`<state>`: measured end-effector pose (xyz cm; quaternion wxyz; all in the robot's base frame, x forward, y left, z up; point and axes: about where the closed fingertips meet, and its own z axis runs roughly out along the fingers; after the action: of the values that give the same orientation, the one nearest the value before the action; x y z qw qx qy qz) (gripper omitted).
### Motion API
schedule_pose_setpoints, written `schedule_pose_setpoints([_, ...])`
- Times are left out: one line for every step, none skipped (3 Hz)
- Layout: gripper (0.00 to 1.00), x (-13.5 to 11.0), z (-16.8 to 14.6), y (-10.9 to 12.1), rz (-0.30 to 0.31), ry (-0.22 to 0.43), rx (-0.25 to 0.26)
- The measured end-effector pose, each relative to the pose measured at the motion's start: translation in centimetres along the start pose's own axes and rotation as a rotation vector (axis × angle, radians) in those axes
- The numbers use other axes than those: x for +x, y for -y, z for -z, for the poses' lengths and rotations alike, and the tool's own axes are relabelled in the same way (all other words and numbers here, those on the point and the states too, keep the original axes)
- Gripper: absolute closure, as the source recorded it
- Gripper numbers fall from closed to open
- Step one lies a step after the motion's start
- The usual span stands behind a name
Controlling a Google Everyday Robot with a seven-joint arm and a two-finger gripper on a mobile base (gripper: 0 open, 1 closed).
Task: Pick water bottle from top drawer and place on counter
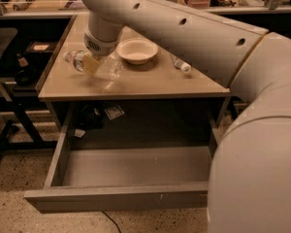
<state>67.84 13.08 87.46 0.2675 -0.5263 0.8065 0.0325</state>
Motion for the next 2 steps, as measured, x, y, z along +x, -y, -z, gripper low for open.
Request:
schedule_pose_setpoints([1.0,-1.1,-3.74,2.0,-0.024,-0.007,-0.036])
schedule_pose_setpoints([1.0,-1.06,-4.18,2.2,-0.031,-0.006,-0.039])
